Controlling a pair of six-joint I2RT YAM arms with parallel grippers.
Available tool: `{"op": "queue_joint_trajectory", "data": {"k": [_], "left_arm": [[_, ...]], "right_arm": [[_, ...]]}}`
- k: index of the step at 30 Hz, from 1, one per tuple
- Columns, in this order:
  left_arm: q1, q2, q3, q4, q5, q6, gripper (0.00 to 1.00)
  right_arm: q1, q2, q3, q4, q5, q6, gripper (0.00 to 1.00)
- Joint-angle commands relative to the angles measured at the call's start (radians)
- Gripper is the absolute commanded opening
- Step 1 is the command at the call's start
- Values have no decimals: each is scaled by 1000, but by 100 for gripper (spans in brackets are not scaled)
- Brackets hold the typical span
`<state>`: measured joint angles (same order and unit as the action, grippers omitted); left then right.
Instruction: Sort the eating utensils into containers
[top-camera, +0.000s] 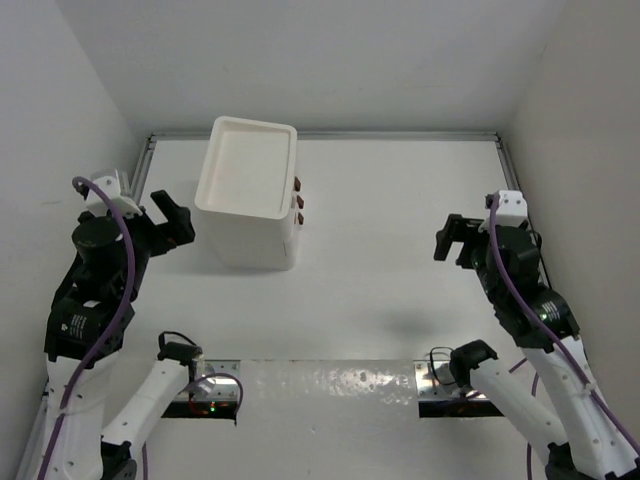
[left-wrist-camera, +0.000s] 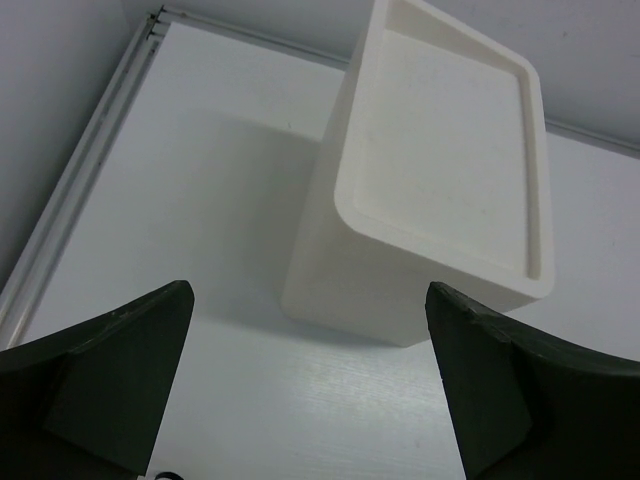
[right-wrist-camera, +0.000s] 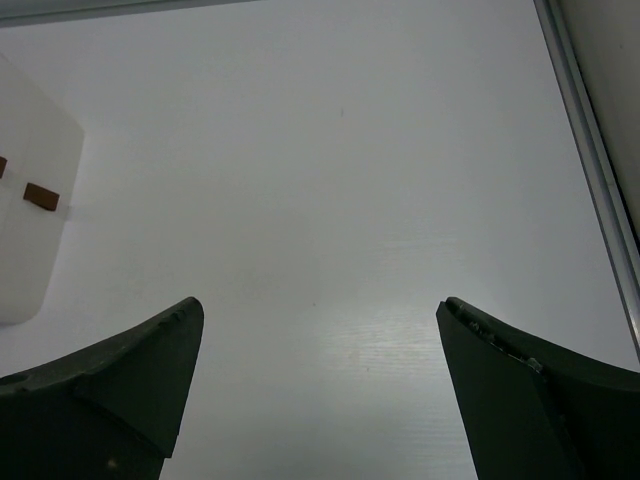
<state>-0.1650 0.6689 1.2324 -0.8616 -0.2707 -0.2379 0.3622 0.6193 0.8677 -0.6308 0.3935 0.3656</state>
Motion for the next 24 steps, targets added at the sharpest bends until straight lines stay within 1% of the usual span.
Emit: {"op": "queue_joint_trajectory", "data": {"k": [1,9,14,19,24], "left_arm": [[-19,-48,-39,3,-10,-43,100],[-45,-120,-90,-37,-10,-95,100],[-47,-149,-119,-50,-7,-112,100],[-48,-150,-97,-80,-31,-113,100],[-50,-153,-108,-82,-33,-121,100]], "right_arm": [[0,-55,-22,-64,50,10,99],[0,-156,-56,-121,64,58,99],[0,-178,-42,-150,33,58,99],[0,-185,-13,-173,18,55,99],[0,-197,-16,-165,2,55,99]]}}
